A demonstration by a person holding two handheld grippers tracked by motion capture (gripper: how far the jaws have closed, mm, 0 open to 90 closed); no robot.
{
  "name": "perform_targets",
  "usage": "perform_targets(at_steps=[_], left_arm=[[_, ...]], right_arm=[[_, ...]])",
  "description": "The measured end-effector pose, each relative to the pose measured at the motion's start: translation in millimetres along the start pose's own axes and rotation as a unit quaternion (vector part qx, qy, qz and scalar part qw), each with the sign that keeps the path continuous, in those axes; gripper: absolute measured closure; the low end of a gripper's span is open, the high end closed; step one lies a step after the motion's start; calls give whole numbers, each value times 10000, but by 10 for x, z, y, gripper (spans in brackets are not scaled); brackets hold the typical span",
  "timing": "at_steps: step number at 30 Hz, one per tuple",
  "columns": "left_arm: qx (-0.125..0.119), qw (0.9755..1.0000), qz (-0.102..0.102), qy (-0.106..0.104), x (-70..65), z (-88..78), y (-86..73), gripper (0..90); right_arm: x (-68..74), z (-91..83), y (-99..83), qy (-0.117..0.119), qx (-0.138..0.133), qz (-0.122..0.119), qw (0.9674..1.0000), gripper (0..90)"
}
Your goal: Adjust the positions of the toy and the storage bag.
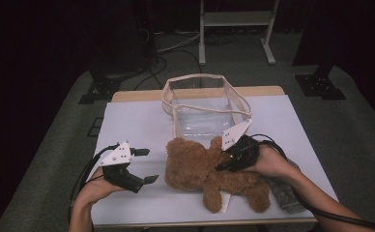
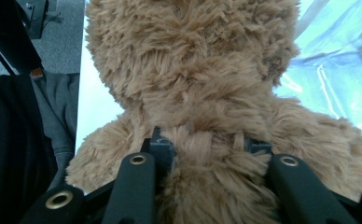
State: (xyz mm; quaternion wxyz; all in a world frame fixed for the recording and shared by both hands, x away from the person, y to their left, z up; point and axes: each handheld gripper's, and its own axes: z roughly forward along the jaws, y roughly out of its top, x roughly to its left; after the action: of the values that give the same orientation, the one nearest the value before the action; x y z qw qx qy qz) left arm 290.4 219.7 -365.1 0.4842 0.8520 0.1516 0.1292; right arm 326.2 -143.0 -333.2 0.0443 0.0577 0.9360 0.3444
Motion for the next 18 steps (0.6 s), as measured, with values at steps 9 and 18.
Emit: perform_targets(at_steps=[9,18], left_arm=[[-2,10000,-28,13,14,-22,-20,111],[19,10000,-27,7,20,-25,-28,111]], right_arm=[[15,-116,86,-42,-68,20,10000,654],[28,-279,181,-108,-135,48,9998,656]])
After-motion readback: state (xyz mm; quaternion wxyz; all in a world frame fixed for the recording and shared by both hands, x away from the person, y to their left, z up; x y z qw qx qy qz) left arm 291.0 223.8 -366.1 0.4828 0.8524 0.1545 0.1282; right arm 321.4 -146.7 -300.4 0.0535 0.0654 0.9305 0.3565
